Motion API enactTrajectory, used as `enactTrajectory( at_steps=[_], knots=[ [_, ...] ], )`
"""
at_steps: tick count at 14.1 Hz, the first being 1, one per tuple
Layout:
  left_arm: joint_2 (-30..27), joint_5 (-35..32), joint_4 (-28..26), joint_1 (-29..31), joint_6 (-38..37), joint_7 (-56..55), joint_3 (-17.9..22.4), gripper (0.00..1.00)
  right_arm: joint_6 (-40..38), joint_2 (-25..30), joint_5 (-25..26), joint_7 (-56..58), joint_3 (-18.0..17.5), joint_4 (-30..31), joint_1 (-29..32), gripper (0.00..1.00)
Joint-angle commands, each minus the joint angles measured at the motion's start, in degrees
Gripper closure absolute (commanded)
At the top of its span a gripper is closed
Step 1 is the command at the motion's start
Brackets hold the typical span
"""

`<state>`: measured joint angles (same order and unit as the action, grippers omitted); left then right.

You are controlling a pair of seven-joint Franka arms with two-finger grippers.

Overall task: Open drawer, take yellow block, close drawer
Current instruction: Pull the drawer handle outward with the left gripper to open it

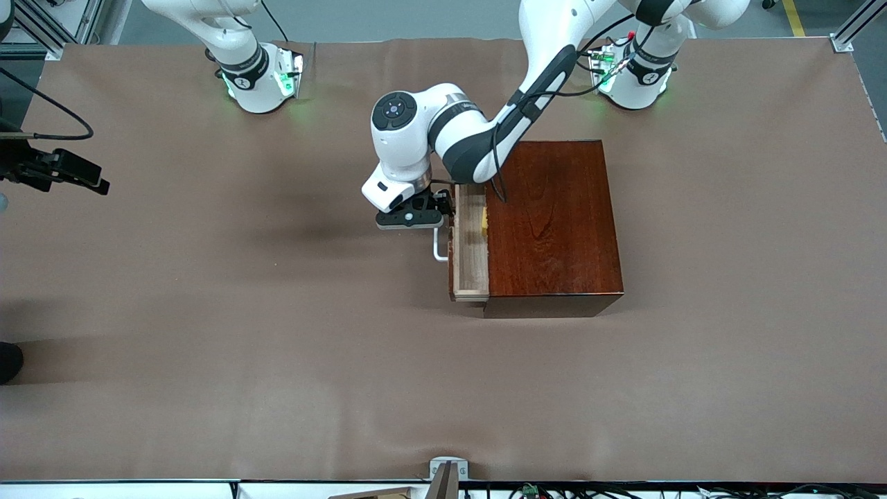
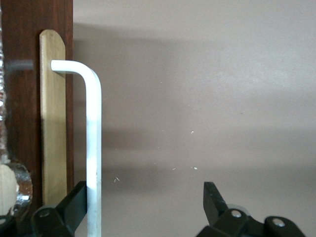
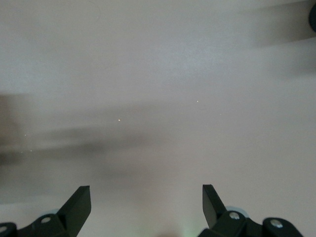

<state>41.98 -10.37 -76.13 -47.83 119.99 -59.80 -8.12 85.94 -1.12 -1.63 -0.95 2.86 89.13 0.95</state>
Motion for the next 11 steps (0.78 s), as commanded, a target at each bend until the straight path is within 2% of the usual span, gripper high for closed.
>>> enactTrajectory(
  at_steps=[1, 11],
  knots=[
    [1.43, 2.73, 1.95, -0.51, 2.96, -0.93, -0.14, 0.0, -0.33, -0.64, 0.22, -0.37, -0.4, -1.23, 0.63, 0.0],
    [2.84, 7.47, 2.3, -0.6, 11.14, -1.2, -0.14, 0.0, -0.33, -0.64, 0.4, -0.46, -0.4, -1.23, 0.37, 0.0]
  ],
)
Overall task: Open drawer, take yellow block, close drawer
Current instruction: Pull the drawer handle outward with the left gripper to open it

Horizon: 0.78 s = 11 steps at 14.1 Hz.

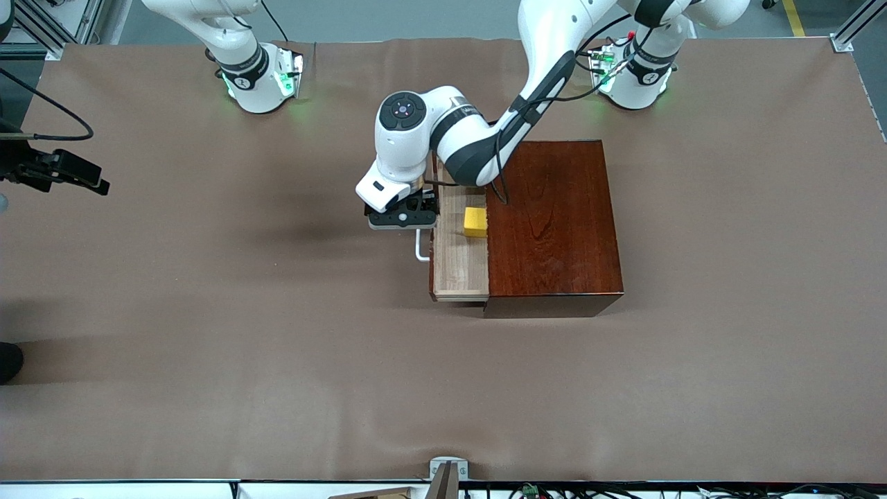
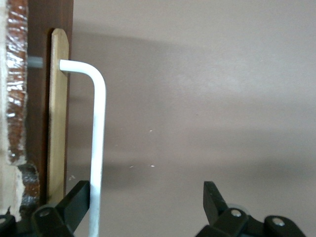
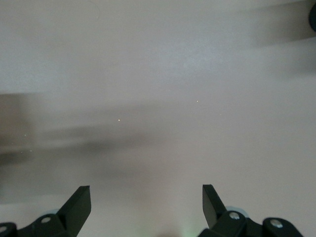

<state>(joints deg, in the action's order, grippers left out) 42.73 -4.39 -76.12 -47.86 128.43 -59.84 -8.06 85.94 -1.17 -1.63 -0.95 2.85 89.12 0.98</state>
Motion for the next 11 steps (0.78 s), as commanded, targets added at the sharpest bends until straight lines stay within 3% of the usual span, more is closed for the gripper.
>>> enactTrajectory(
  at_steps=[1, 11],
  knots=[
    [2.53, 1.49, 2.3, -0.65, 3.4, -1.15, -0.2, 0.0, -0.34, -0.59, 0.4, -0.46, -0.39, -1.23, 0.25, 0.0],
    [3.77, 1.49, 4.67, -4.08, 4.89, -2.64, -0.2, 0.0, -0.08, -1.46, -0.4, -0.81, -0.39, -3.17, 0.07, 0.0]
  ],
)
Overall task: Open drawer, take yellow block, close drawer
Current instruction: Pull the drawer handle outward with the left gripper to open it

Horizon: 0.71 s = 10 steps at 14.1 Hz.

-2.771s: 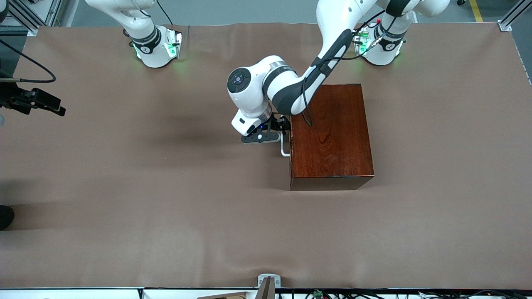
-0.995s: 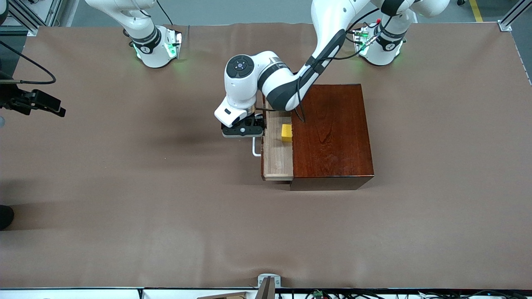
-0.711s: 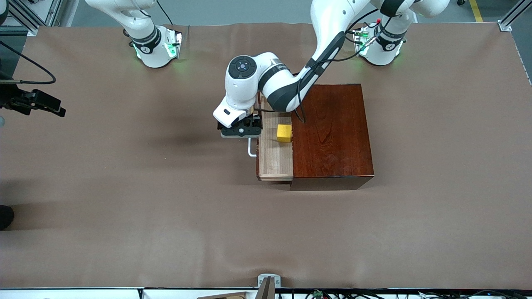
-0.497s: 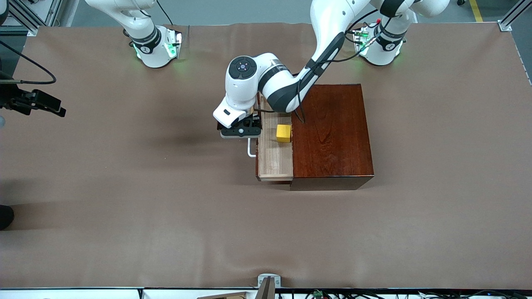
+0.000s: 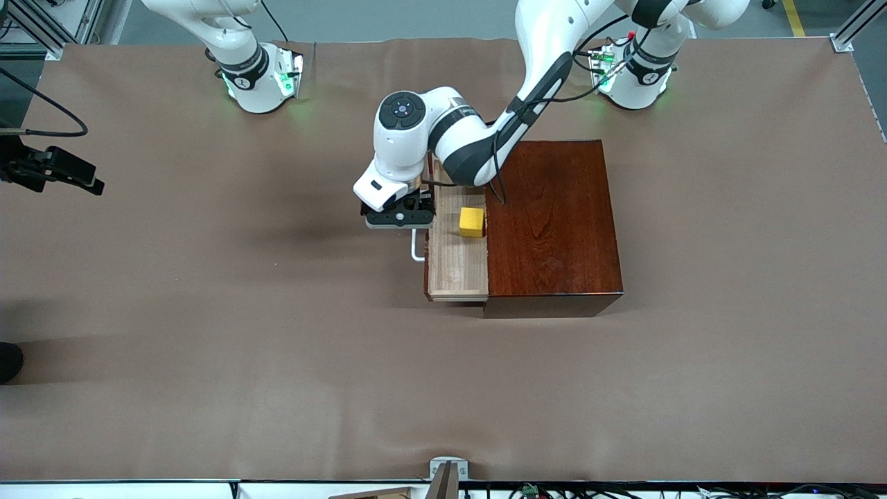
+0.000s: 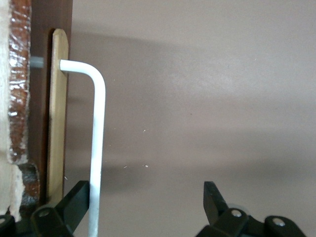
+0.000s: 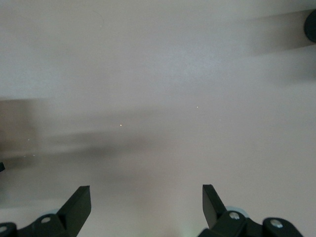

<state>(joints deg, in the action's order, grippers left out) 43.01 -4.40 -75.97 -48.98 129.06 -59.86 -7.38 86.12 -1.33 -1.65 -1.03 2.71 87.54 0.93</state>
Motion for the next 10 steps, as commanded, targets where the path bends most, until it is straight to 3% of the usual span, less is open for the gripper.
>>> enactTrajectory(
  at_steps=[1, 5, 10],
  knots=[
    [3.48, 1.5, 4.52, -3.14, 4.44, -3.33, -0.97, 0.0, 0.35, -3.39, -0.37, -1.16, -0.33, -1.59, -0.31, 0.0],
    [3.48, 1.5, 4.95, -3.84, 5.84, -3.95, -1.06, 0.0, 0.45, -7.19, -2.57, -3.97, -0.33, -5.19, -2.07, 0.0],
    [3.39, 1.59, 5.92, -4.19, 6.46, -4.91, -1.15, 0.0, 1.93, -10.62, -2.48, -17.14, -0.33, -5.63, -4.97, 0.0]
  ],
)
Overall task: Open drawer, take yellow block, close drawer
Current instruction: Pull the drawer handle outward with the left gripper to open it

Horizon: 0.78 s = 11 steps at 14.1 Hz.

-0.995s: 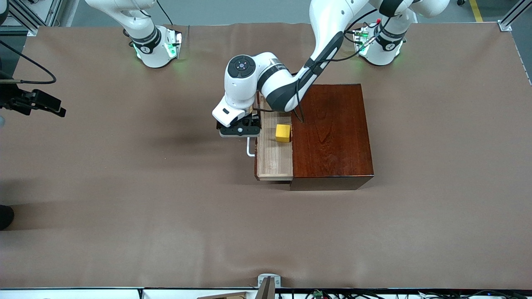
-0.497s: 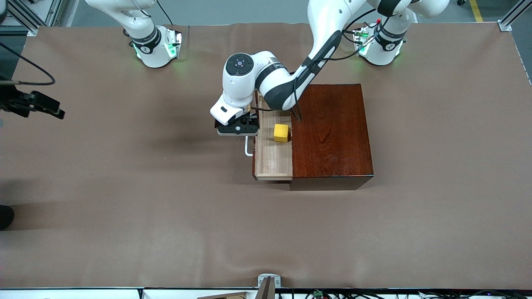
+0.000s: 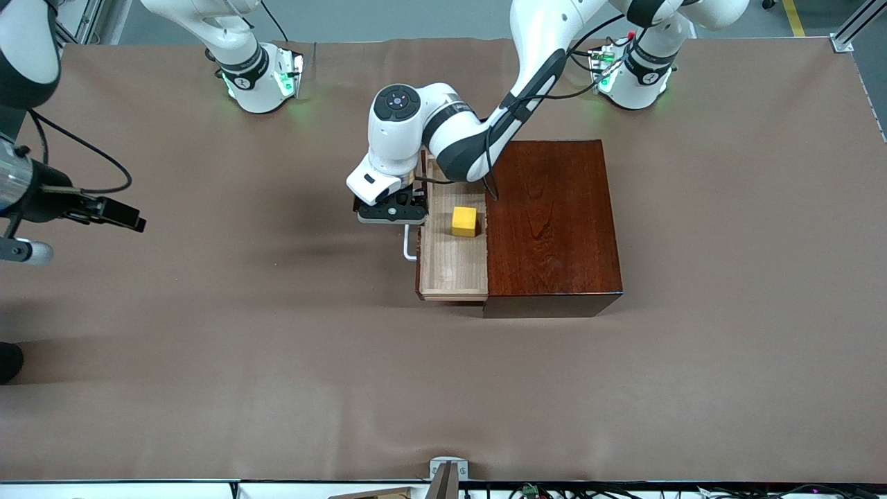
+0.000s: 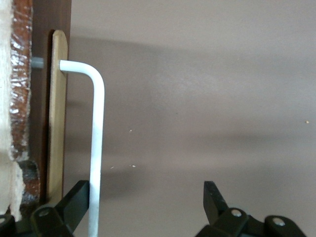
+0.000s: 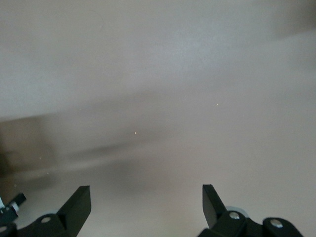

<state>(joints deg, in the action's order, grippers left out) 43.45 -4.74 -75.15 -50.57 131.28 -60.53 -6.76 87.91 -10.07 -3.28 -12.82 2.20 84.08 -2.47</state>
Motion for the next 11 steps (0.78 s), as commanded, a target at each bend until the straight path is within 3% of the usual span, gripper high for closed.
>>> enactTrajectory(
  at_steps=[1, 7, 11],
  knots=[
    [2.95, 1.93, 5.19, -2.6, 4.42, -4.69, -1.76, 0.0, 0.68, -2.15, -0.94, -8.59, 0.08, -2.25, -1.66, 0.0],
    [3.13, 1.93, 5.36, -3.22, 6.88, -6.36, -1.67, 0.0, 3.85, -3.99, -0.94, -25.57, 0.08, -2.34, -4.12, 0.0],
    [2.08, 3.51, 5.36, -2.34, 5.75, -8.38, -1.67, 0.0, 4.03, -4.87, -0.23, -26.29, 0.17, -2.34, -5.97, 0.0]
  ],
)
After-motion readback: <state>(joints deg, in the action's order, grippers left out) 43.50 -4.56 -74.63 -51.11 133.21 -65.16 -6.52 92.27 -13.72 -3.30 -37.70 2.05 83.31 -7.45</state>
